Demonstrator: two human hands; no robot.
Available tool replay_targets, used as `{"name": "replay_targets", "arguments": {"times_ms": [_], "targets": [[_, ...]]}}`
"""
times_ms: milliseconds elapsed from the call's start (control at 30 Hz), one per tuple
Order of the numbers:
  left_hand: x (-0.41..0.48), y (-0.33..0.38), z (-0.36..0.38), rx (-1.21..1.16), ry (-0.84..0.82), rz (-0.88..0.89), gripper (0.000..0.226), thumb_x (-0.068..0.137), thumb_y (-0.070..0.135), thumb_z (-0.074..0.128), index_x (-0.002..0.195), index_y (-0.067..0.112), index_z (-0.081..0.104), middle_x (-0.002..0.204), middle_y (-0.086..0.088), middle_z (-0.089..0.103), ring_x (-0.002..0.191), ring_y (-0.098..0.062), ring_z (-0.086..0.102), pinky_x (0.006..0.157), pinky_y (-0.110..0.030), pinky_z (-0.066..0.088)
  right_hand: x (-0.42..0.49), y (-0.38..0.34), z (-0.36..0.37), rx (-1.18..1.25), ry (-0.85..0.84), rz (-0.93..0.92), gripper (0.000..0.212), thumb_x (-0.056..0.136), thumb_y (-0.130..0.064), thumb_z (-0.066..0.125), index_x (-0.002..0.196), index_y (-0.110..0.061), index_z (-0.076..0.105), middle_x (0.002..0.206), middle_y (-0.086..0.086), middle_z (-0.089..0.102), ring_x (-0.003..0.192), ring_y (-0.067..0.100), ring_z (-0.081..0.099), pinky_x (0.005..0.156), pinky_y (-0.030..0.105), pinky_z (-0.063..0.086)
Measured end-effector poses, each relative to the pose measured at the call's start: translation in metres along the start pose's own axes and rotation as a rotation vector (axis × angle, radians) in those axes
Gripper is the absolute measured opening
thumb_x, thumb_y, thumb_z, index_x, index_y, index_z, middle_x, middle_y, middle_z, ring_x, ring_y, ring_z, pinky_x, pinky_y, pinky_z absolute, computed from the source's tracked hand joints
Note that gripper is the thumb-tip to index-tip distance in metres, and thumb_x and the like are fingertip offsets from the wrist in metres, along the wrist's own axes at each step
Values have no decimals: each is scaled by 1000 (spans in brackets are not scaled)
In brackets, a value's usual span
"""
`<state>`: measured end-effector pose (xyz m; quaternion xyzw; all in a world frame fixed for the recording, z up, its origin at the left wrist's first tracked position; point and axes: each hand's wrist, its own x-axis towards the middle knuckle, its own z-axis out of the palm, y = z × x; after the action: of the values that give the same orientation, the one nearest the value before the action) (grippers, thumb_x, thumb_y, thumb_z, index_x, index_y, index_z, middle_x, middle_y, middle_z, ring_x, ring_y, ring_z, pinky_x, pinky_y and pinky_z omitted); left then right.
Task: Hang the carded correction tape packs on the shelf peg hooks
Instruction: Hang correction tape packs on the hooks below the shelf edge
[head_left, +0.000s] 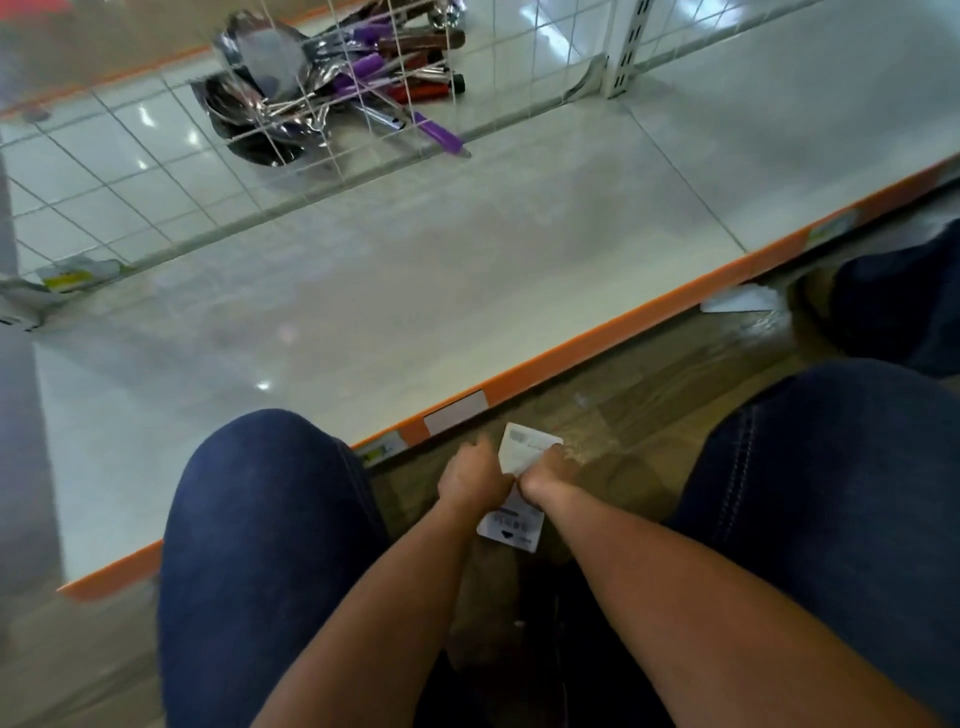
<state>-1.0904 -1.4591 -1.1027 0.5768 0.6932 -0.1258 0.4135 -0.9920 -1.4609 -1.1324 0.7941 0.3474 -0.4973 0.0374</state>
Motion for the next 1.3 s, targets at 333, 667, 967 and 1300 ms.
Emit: {"name": "replay_targets", "arguments": {"times_ms": [333,667,967,1300], "targets": [[3,-8,3,-69,-321,-63,37,99,26,49,132,11,52,134,-11,54,122,-26,52,101,-36,41,-6,5,25,221,-179,210,82,90,-30,60,149,-11,6,138,19,43,121,32,49,102,42,42],[15,-16,20,-131,-458,-173,37,96,23,47,132,14,52,131,-6,56,117,-25,55,105,-44,42,-6,7,30,442,-168,313,71,90,-19,53,148,-14,12,127,18,50,109,32,55,78,37,47],[10,-4,3,-391,-429,-166,37,94,11,52,131,12,50,114,-10,58,94,-21,59,70,-31,53,-15,-11,18,585,-225,328,46,92,-36,54,122,-2,53,115,15,62,90,26,58,57,30,47],[-12,12,-24,-463,-522,-110,29,88,0,50,113,12,59,98,-11,63,75,-17,59,69,-29,50,-36,-29,-17,522,-181,229,36,99,-10,36,133,-3,44,117,18,54,96,32,57,77,39,54]]}}
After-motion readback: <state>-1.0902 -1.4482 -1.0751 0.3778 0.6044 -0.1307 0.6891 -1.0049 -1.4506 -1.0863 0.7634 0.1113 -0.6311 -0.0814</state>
